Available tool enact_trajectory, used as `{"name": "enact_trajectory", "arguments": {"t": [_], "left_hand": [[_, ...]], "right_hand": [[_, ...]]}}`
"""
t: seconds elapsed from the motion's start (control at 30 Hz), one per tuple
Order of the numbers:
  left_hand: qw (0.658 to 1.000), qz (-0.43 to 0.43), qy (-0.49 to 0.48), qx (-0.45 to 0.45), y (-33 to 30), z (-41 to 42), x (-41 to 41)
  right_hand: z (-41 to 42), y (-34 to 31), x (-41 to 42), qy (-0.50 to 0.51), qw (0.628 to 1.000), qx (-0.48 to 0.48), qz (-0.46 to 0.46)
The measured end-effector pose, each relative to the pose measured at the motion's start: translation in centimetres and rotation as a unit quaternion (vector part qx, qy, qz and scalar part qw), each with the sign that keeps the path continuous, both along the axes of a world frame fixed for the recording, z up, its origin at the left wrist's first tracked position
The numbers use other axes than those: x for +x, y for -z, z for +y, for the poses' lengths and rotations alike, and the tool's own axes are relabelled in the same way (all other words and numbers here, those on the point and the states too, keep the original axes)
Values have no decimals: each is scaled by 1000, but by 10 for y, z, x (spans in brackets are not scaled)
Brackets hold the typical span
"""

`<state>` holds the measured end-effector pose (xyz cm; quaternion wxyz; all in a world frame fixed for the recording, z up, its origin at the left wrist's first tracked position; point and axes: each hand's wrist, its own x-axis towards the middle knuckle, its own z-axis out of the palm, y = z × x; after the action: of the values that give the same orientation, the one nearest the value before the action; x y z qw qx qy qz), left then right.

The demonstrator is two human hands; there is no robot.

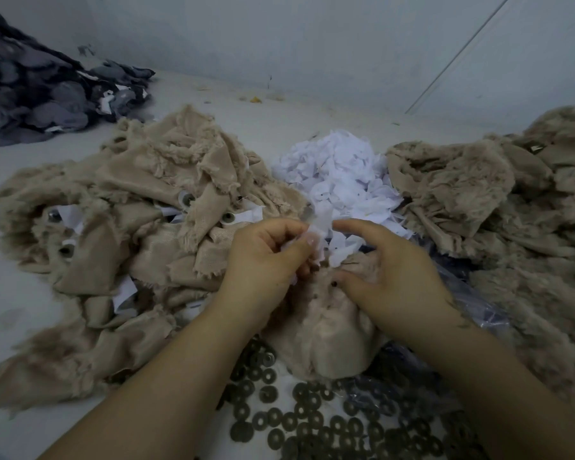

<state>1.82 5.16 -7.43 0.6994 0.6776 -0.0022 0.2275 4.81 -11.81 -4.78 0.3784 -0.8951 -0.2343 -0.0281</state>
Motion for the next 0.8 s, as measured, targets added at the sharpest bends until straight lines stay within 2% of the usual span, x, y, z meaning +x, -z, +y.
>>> {"name": "enact_trajectory", "arguments": {"t": [0.1, 0.23, 0.37, 0.5, 0.57, 0.63, 0.73, 0.8], "left_hand": [[1000, -11, 28, 6, -1, -4, -3], [998, 5, 60, -23, -3, -5, -3], [992, 10, 107, 67, -4, -7, -3], [993, 9, 115, 3, -7, -15, 4], [991, 17, 130, 3, -12, -20, 9], [993, 35, 114, 5, -14, -25, 17], [996, 74, 29, -42, -14, -24, 34], [996, 87, 7, -30, -17, -18, 42]], "right_hand": [[1, 1, 1, -12, 999, 15, 41], [-1, 1, 5, -5, 999, 18, 39], [1, 3, 5, -20, 999, 4, 46], [-1, 4, 8, -14, 998, -1, 53], [-1, 2, 10, -9, 998, -2, 60], [-4, 0, 11, -6, 998, -7, 68], [-10, -2, 11, 0, 996, -50, 78], [-13, -3, 10, 1, 994, -69, 84]]}}
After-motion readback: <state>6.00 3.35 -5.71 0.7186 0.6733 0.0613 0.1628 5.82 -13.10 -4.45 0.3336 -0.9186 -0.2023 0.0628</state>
